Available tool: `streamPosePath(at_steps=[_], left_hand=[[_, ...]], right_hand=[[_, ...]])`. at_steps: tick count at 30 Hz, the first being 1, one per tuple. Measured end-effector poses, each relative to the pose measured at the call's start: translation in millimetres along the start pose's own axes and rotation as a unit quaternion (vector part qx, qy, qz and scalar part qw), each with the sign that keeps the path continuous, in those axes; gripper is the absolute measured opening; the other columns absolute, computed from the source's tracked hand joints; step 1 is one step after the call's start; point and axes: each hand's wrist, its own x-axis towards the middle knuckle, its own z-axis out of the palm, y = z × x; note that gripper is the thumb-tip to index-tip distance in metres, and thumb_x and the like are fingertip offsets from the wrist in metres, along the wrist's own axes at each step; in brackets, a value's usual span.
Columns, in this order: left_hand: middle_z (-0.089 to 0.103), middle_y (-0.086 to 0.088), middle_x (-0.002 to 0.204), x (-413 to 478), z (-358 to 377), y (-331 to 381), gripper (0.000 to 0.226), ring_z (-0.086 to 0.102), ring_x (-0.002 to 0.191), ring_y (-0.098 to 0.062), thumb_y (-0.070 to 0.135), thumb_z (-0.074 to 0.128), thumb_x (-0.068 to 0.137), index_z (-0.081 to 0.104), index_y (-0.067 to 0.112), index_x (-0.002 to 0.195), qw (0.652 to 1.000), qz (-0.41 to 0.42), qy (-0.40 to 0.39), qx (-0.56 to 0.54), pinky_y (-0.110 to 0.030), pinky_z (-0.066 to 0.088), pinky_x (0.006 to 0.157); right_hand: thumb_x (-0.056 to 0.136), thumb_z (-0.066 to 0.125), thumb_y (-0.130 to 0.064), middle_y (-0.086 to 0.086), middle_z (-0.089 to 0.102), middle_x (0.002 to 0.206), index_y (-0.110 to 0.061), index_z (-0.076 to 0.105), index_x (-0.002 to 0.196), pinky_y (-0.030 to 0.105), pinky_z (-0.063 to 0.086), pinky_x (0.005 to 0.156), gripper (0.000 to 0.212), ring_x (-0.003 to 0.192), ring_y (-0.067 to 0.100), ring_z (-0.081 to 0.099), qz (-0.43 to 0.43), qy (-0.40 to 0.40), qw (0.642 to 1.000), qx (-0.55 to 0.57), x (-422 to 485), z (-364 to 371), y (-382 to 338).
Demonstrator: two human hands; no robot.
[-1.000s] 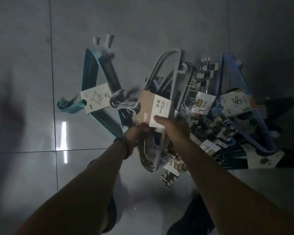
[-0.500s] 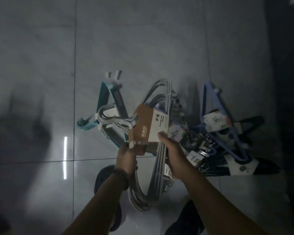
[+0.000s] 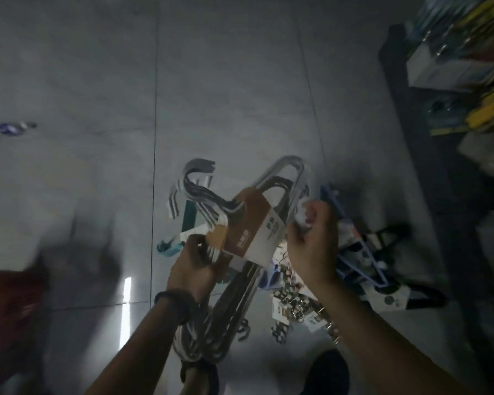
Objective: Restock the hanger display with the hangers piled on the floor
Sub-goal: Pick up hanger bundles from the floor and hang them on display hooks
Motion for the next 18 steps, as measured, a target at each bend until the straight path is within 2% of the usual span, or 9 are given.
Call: streamPosePath(at_steps=[2, 4, 6, 8, 9, 11, 14, 16, 18], left_hand=[[0.070, 0.007, 0.103, -15, -17, 37, 0.076, 0.071, 0.087, -0.019, 0.074, 0.059, 0.058, 0.050, 0.032, 0.121, 0.997, 0.039, -0.024, 0.059, -0.047, 0.061, 0.079], [0.068, 0.014, 0.103, -37, -36, 83, 0.076, 0.067, 0.089, -0.012, 0.074, 0.058, 0.056, 0.045, 0.038, 0.122, 0.985, 0.092, -0.052, 0.135, -0.037, 0.057, 0.077], [0.066, 0.016, 0.108, -64, -54, 138, 0.079, 0.064, 0.091, -0.010, 0.073, 0.063, 0.058, 0.040, 0.040, 0.126, 0.966, 0.135, -0.089, 0.202, -0.027, 0.049, 0.075], [0.065, 0.016, 0.110, -95, -71, 199, 0.077, 0.064, 0.093, -0.013, 0.067, 0.076, 0.064, 0.039, 0.041, 0.127, 0.945, 0.187, -0.110, 0.244, -0.029, 0.047, 0.076], [0.066, 0.016, 0.106, -111, -79, 232, 0.076, 0.066, 0.091, -0.015, 0.064, 0.080, 0.065, 0.040, 0.041, 0.125, 0.931, 0.220, -0.116, 0.268, -0.032, 0.050, 0.076], [0.068, 0.013, 0.099, -144, -93, 304, 0.075, 0.068, 0.086, -0.021, 0.063, 0.081, 0.063, 0.039, 0.041, 0.122, 0.892, 0.298, -0.123, 0.318, -0.038, 0.054, 0.075], [0.068, 0.012, 0.104, -187, -107, 409, 0.076, 0.069, 0.091, -0.022, 0.060, 0.080, 0.064, 0.039, 0.042, 0.125, 0.837, 0.390, -0.150, 0.354, -0.036, 0.053, 0.077], [0.070, 0.006, 0.113, -214, -111, 470, 0.079, 0.069, 0.097, -0.025, 0.054, 0.083, 0.066, 0.038, 0.040, 0.130, 0.792, 0.448, -0.156, 0.384, -0.037, 0.055, 0.081], [0.070, 0.003, 0.119, -244, -109, 525, 0.079, 0.069, 0.103, -0.026, 0.050, 0.080, 0.066, 0.041, 0.040, 0.134, 0.752, 0.499, -0.142, 0.406, -0.039, 0.056, 0.087]], right_hand=[[0.082, 0.076, -0.022, 0.006, 0.047, 0.134, -0.021, 0.047, 0.131, 0.022, 0.052, 0.088, 0.057, 0.118, 0.016, 0.052, -0.113, -0.076, 0.989, -0.050, 19, -45, -48], [0.076, 0.083, -0.042, 0.003, 0.037, 0.148, -0.027, 0.041, 0.144, 0.040, 0.046, 0.108, 0.081, 0.137, 0.021, 0.039, -0.184, -0.180, 0.954, -0.155, 40, -99, -98], [0.070, 0.079, -0.068, 0.000, 0.021, 0.164, -0.025, 0.026, 0.160, 0.047, 0.025, 0.125, 0.113, 0.154, 0.022, 0.016, -0.189, -0.267, 0.905, -0.273, 60, -157, -154], [0.063, 0.081, -0.077, -0.001, 0.017, 0.170, -0.024, 0.017, 0.165, 0.035, 0.019, 0.127, 0.131, 0.156, 0.019, 0.016, -0.133, -0.342, 0.875, -0.316, 71, -213, -213], [0.061, 0.085, -0.074, -0.002, 0.028, 0.167, -0.025, 0.023, 0.163, 0.027, 0.027, 0.120, 0.129, 0.152, 0.018, 0.029, -0.106, -0.375, 0.866, -0.314, 73, -242, -242], [0.062, 0.093, -0.061, -0.009, 0.055, 0.147, -0.032, 0.046, 0.150, 0.023, 0.043, 0.106, 0.104, 0.132, 0.013, 0.055, -0.047, -0.418, 0.861, -0.286, 70, -301, -295], [0.068, 0.097, -0.040, -0.024, 0.066, 0.113, -0.041, 0.064, 0.118, 0.019, 0.052, 0.090, 0.060, 0.103, 0.001, 0.066, -0.010, -0.403, 0.884, -0.239, 54, -385, -362], [0.069, 0.097, -0.034, -0.026, 0.065, 0.109, -0.038, 0.066, 0.118, 0.020, 0.053, 0.092, 0.058, 0.099, -0.003, 0.065, 0.010, -0.347, 0.915, -0.207, 34, -432, -388], [0.068, 0.097, -0.035, -0.017, 0.064, 0.122, -0.029, 0.061, 0.136, 0.028, 0.050, 0.106, 0.077, 0.116, 0.007, 0.063, 0.015, -0.248, 0.951, -0.186, 4, -474, -408]])
